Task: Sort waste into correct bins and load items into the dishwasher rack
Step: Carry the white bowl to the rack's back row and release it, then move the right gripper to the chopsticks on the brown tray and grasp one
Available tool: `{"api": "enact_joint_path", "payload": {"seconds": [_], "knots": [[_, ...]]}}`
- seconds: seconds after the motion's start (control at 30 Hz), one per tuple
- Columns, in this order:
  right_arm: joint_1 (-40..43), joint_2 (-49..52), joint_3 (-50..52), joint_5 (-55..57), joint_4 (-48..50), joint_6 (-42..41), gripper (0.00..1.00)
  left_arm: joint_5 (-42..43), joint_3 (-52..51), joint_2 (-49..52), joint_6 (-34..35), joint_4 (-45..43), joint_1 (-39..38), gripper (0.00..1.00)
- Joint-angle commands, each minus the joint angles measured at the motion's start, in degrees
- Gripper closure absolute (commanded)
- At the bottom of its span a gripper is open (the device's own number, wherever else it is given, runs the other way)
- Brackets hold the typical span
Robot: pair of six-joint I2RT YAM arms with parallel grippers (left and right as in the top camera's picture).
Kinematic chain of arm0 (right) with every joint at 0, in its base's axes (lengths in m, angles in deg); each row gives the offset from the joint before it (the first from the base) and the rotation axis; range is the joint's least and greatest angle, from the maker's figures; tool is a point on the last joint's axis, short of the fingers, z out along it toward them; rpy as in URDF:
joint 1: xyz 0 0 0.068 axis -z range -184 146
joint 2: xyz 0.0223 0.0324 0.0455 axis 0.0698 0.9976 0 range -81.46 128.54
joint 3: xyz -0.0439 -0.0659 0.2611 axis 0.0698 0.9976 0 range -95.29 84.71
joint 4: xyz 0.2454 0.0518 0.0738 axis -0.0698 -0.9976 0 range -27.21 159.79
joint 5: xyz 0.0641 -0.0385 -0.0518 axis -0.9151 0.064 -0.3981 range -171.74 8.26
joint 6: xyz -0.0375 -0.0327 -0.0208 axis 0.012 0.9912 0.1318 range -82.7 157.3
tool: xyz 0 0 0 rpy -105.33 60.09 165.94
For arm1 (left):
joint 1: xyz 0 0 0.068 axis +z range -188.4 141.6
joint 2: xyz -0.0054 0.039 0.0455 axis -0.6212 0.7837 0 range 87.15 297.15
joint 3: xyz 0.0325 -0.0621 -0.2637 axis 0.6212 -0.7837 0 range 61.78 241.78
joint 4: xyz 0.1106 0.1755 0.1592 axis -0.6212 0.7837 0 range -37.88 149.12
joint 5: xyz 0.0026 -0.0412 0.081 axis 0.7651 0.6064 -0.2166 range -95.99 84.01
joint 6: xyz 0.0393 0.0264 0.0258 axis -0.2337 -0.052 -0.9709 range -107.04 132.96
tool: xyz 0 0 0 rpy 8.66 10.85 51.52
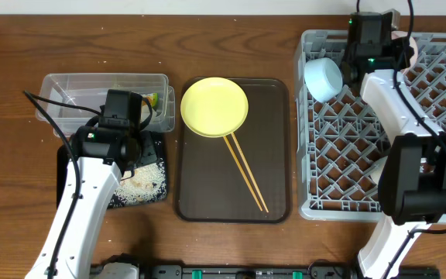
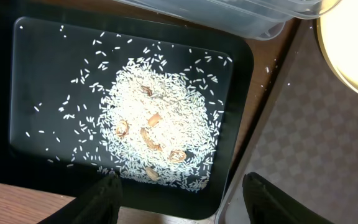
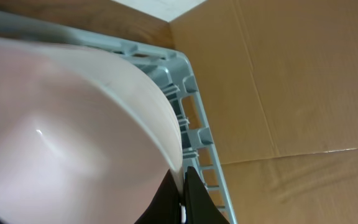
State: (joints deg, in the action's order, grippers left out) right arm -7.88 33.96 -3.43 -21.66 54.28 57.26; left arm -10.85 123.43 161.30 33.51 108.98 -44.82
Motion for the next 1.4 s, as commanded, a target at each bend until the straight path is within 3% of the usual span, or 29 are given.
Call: {"api": "enact_joint_path", "payload": {"seconds": [0.0, 0.2, 0.4, 0.5, 0.57, 0.63, 0.67, 0.73, 0.83, 1.07, 1.37], "knots": [[-2.2, 2.1, -0.3, -0.6, -1.1, -2.4, 0.99, -0.1, 0.5, 0.1, 0.3, 0.3, 0.2, 0.35], [-4.5, 2.3, -0.3, -0.5, -8.2, -9.1, 0.99, -0.1, 0.5, 0.1, 0.3, 0.3, 0.2, 0.35], [-5.1, 1.7, -0.3, -2.4, -22.2, -27.2, 0.98, -0.1, 0.5, 0.1, 0.3, 0.5, 0.2, 0.34], [-5.1, 0.0, -0.3, -8.7, -28.6, -32.5, 0.93, -0.1, 0.5, 0.1, 0.3, 0.5, 0.2, 0.34], [-5.1, -1.8, -0.3, -14.8, -31.5, -35.2, 0.83, -0.1, 0.5, 0.1, 0.3, 0.5, 0.2, 0.34], [-5.0, -4.0, -0.3, -20.7, -32.7, -35.2, 0.68, -0.1, 0.5, 0.1, 0.3, 0.5, 0.2, 0.34], [-5.0, -5.2, -0.3, -22.9, -33.2, -35.1, 0.53, -0.1, 0.5, 0.1, 0.3, 0.5, 0.2, 0.34], [-5.2, -8.0, -0.3, -26.3, -33.9, -35.1, 0.42, -0.1, 0.5, 0.1, 0.3, 0.5, 0.2, 0.34], [-5.5, -12.5, -0.3, -33.8, -34.7, -35.1, 0.38, -0.1, 0.5, 0.1, 0.3, 0.5, 0.2, 0.34], [-8.6, -17.7, -0.3, -64.4, -38.6, -31.0, 0.39, -0.1, 0.5, 0.1, 0.3, 0.5, 0.2, 0.34], [-21.1, -14.5, 2.0, -67.8, -43.2, -28.9, 0.41, -0.1, 0.5, 0.1, 0.3, 0.5, 0.2, 0.34]]}}
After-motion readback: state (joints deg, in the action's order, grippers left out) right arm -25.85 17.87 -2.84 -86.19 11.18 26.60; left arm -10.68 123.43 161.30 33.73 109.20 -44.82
